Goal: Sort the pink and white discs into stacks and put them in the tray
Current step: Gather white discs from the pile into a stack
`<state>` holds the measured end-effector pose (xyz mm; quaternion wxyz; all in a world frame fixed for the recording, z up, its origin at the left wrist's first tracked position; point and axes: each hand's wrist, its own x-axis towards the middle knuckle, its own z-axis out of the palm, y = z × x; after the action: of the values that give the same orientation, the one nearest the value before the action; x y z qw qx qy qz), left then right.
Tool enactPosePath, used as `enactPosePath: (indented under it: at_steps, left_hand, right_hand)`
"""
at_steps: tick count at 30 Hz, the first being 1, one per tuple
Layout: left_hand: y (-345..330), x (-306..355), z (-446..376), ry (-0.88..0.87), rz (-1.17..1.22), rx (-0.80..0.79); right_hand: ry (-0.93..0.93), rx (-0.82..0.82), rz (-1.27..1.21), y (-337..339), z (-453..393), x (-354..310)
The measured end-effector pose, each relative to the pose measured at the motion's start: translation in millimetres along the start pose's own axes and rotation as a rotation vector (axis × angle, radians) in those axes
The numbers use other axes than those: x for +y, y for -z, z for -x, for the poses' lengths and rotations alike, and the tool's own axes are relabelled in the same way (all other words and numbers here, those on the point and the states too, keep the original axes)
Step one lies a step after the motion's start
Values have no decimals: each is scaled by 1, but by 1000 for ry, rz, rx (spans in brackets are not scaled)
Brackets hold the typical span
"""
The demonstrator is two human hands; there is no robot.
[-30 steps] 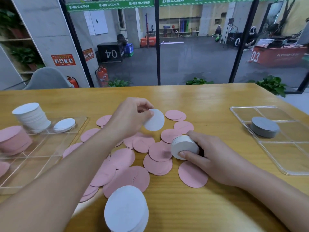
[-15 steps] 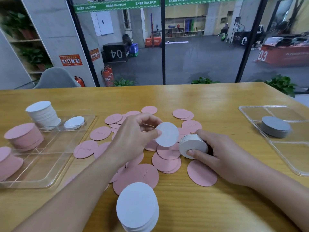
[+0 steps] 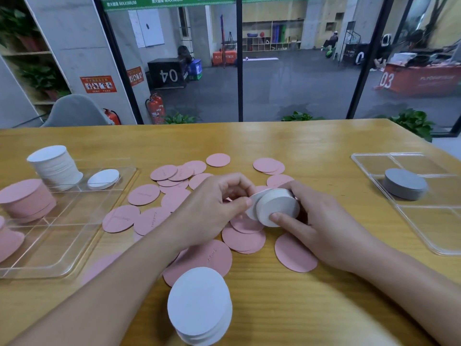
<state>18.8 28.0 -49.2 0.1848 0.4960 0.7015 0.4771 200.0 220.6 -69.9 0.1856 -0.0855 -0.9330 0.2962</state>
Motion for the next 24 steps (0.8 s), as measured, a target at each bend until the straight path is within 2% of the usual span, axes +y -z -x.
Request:
enactPosePath:
  at_steps: [10,19,24]
  left_hand:
    - [-2,1,0,-18,-55,-39]
    - [5,7,5,-74,-98,-123]
    - [8,0,4,-104,-244,-43]
  right_hand:
    - [44,15,130,-12,-3,-4]
    - [83,-15,99,-10,-8,-8]
    - [79,-17,71,-7,-12,-11]
